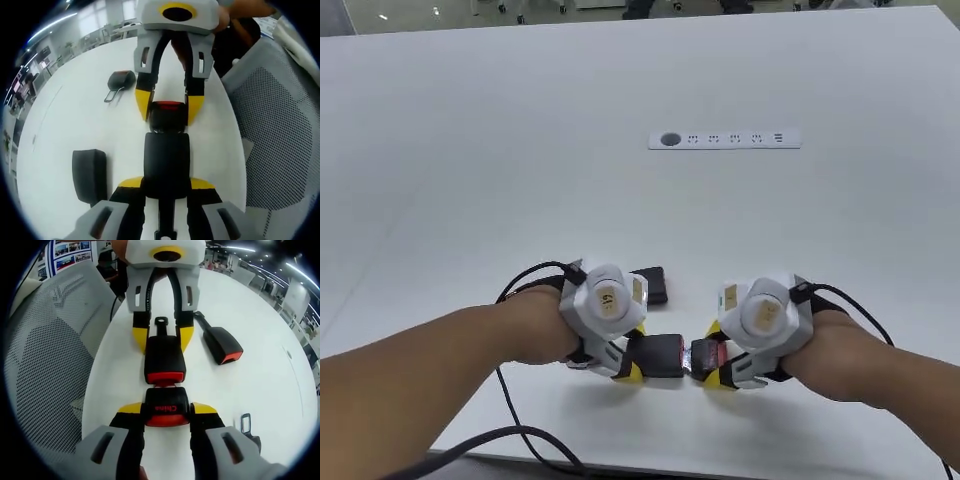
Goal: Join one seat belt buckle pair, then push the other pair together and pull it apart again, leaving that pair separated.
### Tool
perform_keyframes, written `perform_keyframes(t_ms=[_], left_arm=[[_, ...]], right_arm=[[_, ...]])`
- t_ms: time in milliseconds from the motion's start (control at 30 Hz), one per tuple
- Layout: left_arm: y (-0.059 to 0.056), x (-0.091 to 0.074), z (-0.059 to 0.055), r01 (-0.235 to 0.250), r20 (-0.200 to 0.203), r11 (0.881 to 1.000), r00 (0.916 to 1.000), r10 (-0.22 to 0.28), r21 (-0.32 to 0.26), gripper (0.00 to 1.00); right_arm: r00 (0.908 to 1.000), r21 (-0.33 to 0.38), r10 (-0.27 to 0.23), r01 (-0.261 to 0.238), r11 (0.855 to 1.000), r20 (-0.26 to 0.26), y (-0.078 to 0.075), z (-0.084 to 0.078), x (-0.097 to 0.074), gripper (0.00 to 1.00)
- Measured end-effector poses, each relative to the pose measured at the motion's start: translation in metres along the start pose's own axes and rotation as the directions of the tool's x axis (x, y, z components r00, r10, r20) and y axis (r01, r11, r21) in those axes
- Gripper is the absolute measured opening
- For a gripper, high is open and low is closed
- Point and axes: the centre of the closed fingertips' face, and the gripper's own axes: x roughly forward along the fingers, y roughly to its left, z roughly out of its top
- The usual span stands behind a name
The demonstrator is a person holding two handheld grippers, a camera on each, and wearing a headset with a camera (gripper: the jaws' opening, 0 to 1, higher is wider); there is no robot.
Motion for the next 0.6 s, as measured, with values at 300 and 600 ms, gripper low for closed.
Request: perform_keyframes(t_ms=[300,600], left_arm=[[0.001,0.002,-0.001,-0.012,-0.024,0.999,0.9996,0.011,-0.041,0.33],[-0.002,-0.015,-0.001,-0.042,-0.006,0.992,0.9991,0.041,-0.122,0.34]], right_arm=[[0.9999,0.002,-0.01,0.01,1.0,-0.002,-0.001,0.001,-0.001,0.35],[0.9983,0.044,-0.021,0.019,0.999,0.055,-0.006,0.007,-0.025,0.36]])
